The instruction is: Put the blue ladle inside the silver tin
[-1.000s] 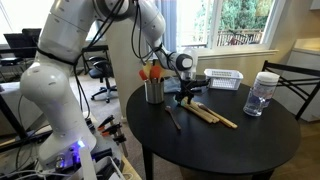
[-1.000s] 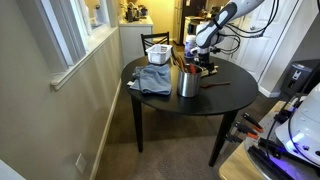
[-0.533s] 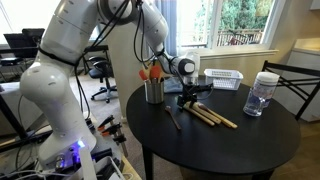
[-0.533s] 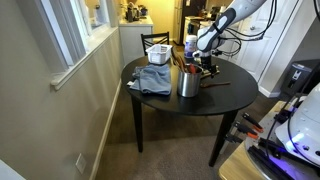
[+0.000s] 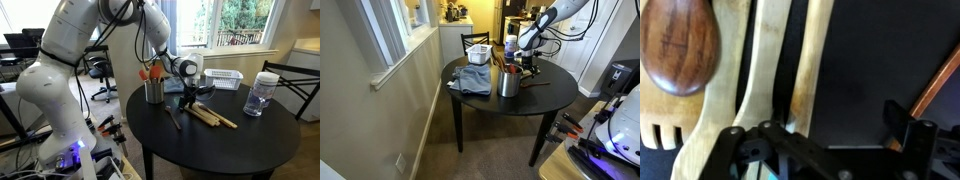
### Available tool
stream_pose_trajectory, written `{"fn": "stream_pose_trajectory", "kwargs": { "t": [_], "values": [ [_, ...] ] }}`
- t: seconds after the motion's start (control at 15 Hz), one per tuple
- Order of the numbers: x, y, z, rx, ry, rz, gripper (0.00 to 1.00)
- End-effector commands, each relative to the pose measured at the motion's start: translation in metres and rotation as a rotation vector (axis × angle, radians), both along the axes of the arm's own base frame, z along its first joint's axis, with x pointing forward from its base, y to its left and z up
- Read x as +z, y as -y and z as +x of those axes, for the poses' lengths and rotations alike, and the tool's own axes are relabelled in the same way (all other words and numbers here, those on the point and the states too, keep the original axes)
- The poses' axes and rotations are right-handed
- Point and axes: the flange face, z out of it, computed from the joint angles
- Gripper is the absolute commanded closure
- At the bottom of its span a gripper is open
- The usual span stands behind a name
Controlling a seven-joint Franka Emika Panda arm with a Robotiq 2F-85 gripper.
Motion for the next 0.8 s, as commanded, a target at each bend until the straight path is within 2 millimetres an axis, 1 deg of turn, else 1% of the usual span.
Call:
{"fn": "stream_pose_trajectory", "kwargs": {
  "t": [0.0, 0.27, 0.33, 0.4, 0.73],
  "values": [
    [0.0067, 0.0058, -0.0039, 0.045, -0.004, 0.063, 0.00],
    [0.0063, 0.0073, -0.0051, 0.050, 0.007, 0.050, 0.00],
    [0.0059, 0.0069, -0.0053, 0.058, 0.014, 0.049, 0.25],
    [0.0065, 0.0065, -0.0057, 0.062, 0.016, 0.047, 0.26],
    [0.0086, 0.0055, -0.0053, 0.063, 0.031, 0.037, 0.61]
  ]
}}
